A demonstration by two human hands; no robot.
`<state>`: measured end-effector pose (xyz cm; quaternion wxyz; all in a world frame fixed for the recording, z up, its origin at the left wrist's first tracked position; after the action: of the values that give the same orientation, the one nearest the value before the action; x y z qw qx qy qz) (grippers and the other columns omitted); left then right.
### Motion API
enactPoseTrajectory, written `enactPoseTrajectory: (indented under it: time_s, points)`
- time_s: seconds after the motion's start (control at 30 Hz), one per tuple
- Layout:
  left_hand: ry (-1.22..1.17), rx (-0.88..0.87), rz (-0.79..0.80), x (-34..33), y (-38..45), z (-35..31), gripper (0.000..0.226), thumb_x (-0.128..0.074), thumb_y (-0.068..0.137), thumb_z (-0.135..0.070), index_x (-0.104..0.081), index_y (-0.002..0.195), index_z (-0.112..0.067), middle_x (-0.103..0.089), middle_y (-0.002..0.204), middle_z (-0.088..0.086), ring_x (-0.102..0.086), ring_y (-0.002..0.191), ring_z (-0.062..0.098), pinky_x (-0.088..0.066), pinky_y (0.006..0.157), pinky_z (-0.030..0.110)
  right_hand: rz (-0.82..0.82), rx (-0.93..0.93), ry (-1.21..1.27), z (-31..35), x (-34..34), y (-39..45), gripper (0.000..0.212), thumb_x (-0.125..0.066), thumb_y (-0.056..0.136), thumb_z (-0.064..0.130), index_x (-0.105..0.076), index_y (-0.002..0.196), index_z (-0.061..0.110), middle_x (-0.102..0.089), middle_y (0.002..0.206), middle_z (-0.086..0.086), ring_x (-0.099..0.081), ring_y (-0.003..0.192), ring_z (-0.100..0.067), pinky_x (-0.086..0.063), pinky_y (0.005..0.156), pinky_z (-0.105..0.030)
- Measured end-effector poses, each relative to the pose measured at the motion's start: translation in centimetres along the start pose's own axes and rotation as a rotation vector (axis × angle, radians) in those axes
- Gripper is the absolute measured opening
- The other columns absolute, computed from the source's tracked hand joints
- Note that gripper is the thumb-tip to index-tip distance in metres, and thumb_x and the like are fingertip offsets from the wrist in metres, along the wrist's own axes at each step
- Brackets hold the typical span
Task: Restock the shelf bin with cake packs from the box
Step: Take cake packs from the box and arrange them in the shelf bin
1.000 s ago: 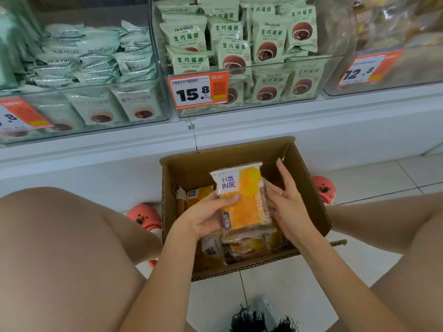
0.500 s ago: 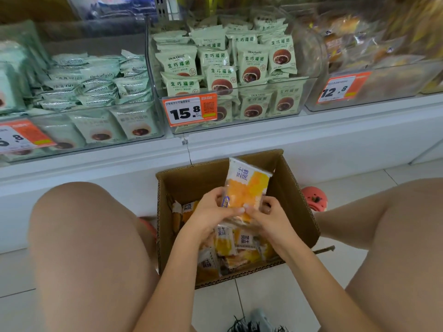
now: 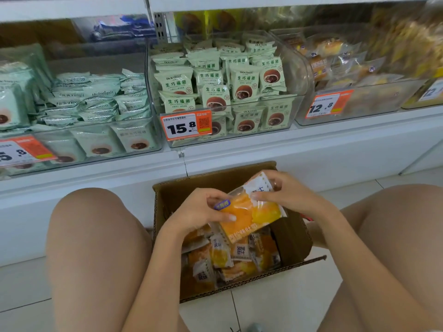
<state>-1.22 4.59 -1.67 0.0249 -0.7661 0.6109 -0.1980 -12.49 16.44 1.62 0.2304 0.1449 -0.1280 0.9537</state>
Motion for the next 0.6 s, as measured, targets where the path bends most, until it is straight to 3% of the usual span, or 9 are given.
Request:
enactPoseTrajectory:
  time_s: [0.1, 0.2, 0.27, 0.37, 0.47, 0.53, 0.6]
  points:
    - [-0.201, -0.011, -0.065, 1.4, -0.4, -1.1, 0.017, -0.073, 0.076, -0.022, -0.067, 0.085, -0.01, -0.075, 0.085, -0.002, -0.07, 0.083, 0.012, -0.054, 0.07, 0.019, -0.041, -0.073, 0.146, 0.2, 1.6, -0.6, 0.018, -0.066, 0.085, 0.014, -0.061, 0.103, 0.015, -0.072, 0.096, 0.0, -0.07, 0.087, -0.015, -0.057, 0.076, -0.032]
    - [-0.329, -0.007, -0.113, 2.2, -0.6, -2.2, 0.034, -0.055, 0.081, -0.041, -0.068, 0.081, -0.01, -0.074, 0.089, 0.007, -0.07, 0.086, 0.017, -0.053, 0.08, 0.027, -0.044, -0.098, 0.204, 1.0, 2.4, -0.8, 0.028, -0.066, 0.083, 0.021, -0.056, 0.106, 0.01, -0.072, 0.099, -0.005, -0.07, 0.091, -0.024, -0.056, 0.078, -0.043]
    - [-0.323, -0.007, -0.2, 3.2, -0.6, -3.5, 0.035, -0.048, 0.088, -0.042, -0.07, 0.09, -0.014, -0.072, 0.089, 0.013, -0.07, 0.081, 0.017, -0.054, 0.074, 0.023, -0.038, -0.101, 0.227, 2.1, 2.5, -0.7, 0.035, -0.068, 0.078, 0.025, -0.053, 0.106, 0.009, -0.071, 0.095, -0.005, -0.07, 0.09, -0.025, -0.053, 0.08, -0.047]
    - [-0.301, -0.084, -0.269, 4.8, -0.5, -7.4, 0.037, -0.039, 0.098, -0.034, -0.068, 0.108, -0.013, -0.071, 0.073, 0.008, -0.064, 0.063, 0.016, -0.049, 0.057, 0.021, -0.069, -0.109, 0.24, 4.3, 3.3, -0.2, 0.036, -0.068, 0.08, 0.021, -0.058, 0.115, 0.021, -0.071, 0.104, -0.003, -0.069, 0.096, -0.022, -0.055, 0.084, -0.045]
    - [-0.313, -0.205, -0.253, 6.9, 0.0, -12.9, 0.037, -0.035, 0.101, -0.031, -0.065, 0.119, -0.018, -0.073, 0.088, 0.015, -0.07, 0.082, 0.029, -0.057, 0.071, 0.032, -0.072, -0.065, 0.195, 8.5, 5.8, 0.4, 0.032, -0.067, 0.082, 0.016, -0.062, 0.113, 0.022, -0.073, 0.1, -0.003, -0.07, 0.093, -0.019, -0.057, 0.08, -0.039]
    - [-0.228, -0.314, -0.28, 8.7, 0.5, -17.6, 0.037, -0.035, 0.1, -0.03, -0.065, 0.118, -0.018, -0.069, 0.072, 0.015, -0.067, 0.063, 0.021, -0.052, 0.056, 0.021, -0.097, 0.0, 0.091, 13.0, 8.8, 0.5, 0.033, -0.071, 0.078, 0.021, -0.063, 0.109, 0.023, -0.074, 0.095, 0.0, -0.07, 0.09, -0.016, -0.057, 0.076, -0.034]
    - [-0.077, -0.452, -0.379, 10.7, 0.8, -23.3, 0.041, -0.036, 0.1, -0.03, -0.069, 0.109, -0.007, -0.055, 0.052, 0.002, -0.045, 0.041, 0.008, -0.035, 0.045, 0.013, -0.141, 0.09, -0.053, 18.2, 12.6, 0.4, 0.026, -0.074, 0.077, 0.025, -0.066, 0.101, 0.022, -0.074, 0.085, 0.0, -0.068, 0.078, -0.018, -0.052, 0.068, -0.033]
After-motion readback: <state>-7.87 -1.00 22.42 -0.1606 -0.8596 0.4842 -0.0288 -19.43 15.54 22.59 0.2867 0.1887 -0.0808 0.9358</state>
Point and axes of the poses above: each hand's wrist, its own y-axis towards the middle knuckle, its own x-axis out of the back of the hand, z = x × y, the point moved 8 cm from there along y, towards the middle knuckle
